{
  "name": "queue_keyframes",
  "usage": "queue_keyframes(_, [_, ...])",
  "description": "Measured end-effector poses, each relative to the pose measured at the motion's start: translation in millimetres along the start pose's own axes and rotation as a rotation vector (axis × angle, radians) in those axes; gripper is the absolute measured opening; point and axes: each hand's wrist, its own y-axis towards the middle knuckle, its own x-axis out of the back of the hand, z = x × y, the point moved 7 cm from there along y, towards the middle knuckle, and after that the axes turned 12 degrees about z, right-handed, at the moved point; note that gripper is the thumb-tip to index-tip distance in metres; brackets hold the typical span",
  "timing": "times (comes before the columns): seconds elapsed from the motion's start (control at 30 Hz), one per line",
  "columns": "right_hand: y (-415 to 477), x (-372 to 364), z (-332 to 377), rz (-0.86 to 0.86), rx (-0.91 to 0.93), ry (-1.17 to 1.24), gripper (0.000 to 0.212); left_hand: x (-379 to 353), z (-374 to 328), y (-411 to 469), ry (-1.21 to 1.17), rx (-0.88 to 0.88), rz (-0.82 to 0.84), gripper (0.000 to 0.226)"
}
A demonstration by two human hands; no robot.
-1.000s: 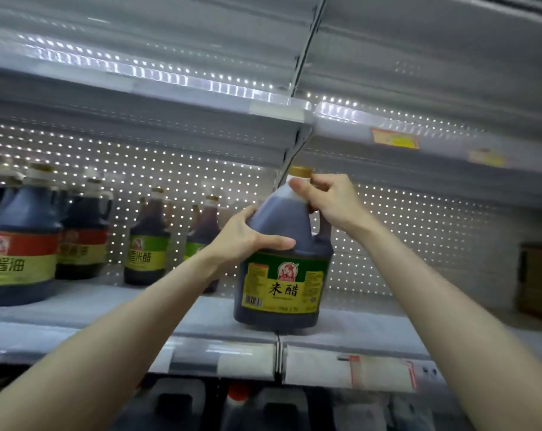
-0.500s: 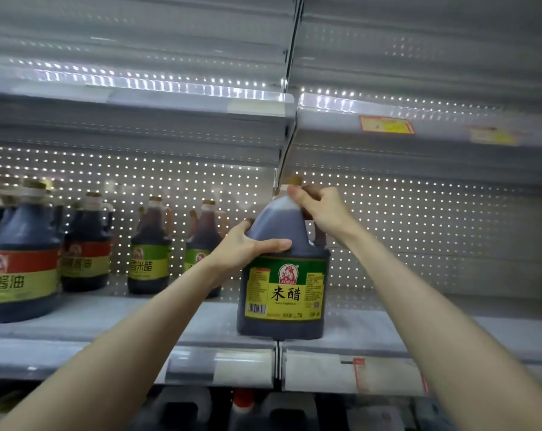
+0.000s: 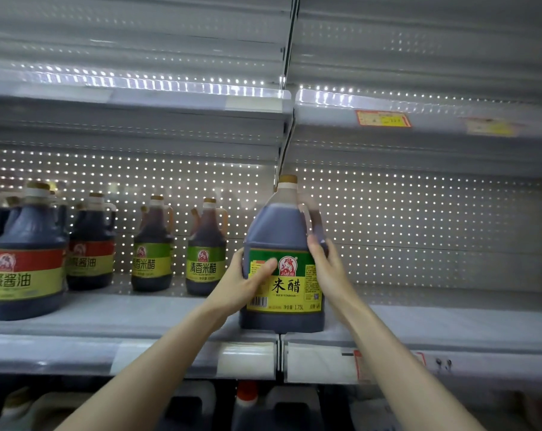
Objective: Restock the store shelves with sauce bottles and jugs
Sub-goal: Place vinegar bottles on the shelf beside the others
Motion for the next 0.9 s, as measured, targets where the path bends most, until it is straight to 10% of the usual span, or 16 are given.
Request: queue_keyframes(0.9, [-6,-6,-32,-0.010,-0.040,-0.004,0.065,0,13,1,-0.161,0.003,0.056,0.040])
